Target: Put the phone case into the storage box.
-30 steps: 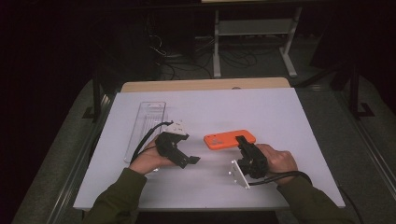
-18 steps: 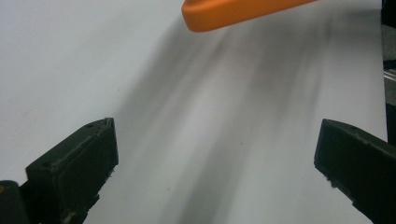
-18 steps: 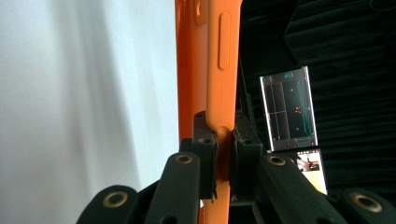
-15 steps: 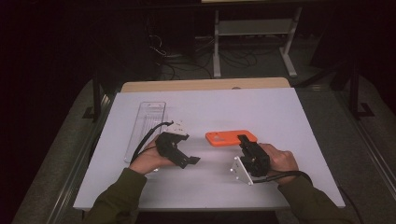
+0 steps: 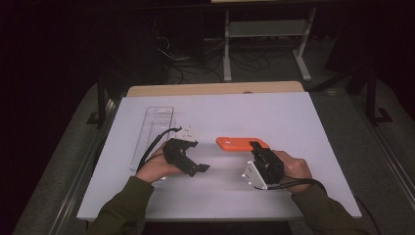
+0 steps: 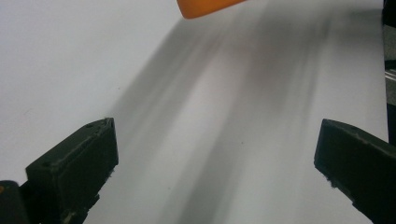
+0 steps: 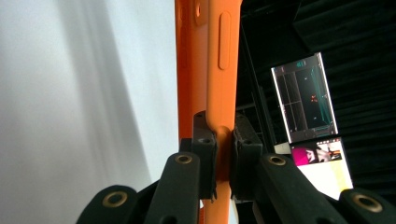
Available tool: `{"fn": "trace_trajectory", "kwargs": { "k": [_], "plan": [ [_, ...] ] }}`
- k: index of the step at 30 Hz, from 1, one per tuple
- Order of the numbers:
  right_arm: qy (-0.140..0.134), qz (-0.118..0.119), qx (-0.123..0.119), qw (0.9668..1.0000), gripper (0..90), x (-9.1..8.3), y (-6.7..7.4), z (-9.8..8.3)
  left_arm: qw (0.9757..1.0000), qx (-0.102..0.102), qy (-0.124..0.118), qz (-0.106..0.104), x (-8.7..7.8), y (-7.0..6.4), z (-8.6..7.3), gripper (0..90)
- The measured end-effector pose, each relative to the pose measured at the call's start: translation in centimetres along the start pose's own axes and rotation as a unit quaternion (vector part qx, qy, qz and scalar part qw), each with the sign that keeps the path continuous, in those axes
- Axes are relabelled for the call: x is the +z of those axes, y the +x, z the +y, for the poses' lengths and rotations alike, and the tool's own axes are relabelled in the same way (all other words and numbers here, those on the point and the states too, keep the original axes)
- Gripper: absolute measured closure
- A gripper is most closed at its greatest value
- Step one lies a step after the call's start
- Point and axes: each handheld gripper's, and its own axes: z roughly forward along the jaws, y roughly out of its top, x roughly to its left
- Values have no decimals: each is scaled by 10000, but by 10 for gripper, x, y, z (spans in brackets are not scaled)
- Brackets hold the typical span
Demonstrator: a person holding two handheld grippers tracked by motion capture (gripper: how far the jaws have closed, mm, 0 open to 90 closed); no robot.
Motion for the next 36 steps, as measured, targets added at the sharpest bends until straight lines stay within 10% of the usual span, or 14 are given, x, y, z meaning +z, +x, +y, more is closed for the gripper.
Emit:
{"fn": "trace_trajectory", "kwargs": {
  "k": [22, 36],
  "plan": [
    [109, 386, 826, 9958, 812, 5, -9, -4, 10000, -91, -15, -24, 0, 0, 0, 0],
    [300, 804, 2017, 9757, 812, 8, -17, -10, 9999, -154, -13, -40, 0, 0, 0, 0]
  ]
}}
